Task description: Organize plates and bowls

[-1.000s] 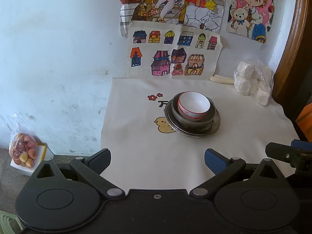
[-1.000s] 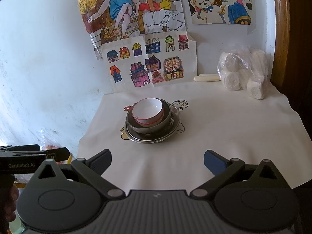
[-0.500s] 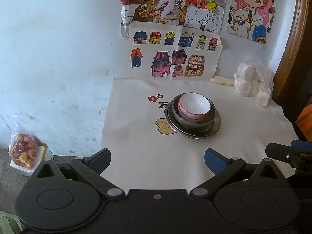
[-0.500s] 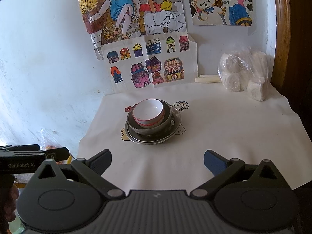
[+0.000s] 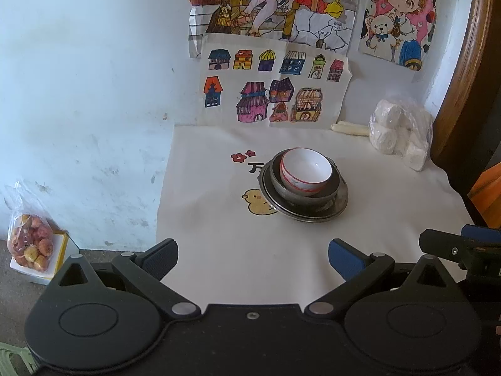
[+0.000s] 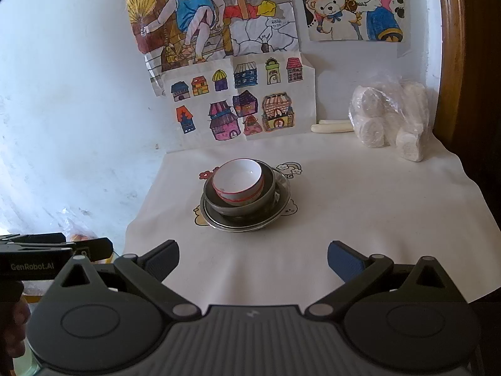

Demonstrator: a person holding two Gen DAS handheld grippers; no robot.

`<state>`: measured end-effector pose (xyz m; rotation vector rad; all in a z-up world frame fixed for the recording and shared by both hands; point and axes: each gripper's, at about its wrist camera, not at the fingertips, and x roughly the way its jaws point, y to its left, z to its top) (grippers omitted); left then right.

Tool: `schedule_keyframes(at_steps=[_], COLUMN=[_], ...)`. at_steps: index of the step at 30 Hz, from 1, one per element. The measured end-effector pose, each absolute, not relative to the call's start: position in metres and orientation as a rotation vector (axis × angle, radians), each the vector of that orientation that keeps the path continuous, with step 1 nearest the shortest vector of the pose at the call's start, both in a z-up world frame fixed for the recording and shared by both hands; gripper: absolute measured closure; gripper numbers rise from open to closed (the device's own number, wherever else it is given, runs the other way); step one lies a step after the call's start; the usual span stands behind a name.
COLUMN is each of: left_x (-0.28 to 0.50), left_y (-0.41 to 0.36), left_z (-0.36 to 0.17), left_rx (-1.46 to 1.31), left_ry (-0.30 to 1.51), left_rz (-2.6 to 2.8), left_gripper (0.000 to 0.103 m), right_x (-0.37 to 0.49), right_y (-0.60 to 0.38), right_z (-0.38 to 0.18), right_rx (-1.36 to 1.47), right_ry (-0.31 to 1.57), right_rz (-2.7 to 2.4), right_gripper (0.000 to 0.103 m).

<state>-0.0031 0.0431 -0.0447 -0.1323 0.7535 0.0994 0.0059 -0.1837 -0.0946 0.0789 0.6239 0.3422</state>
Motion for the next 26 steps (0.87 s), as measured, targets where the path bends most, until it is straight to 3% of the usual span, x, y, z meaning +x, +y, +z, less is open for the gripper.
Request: schedule_keyframes(at_steps=[26], left_x=[0.017], left_y=[0.05], left_z=[-0.054], left_rx=[-0.141], left_ry=[0.749], left_rz=[0.043], left_gripper=[0.001], right_x=[0.019], right_y=[-0.178], right_z=[-0.096], right_rx=[0.082], right_ry=[0.636], right_rz=[0.296], right_gripper=[0.0])
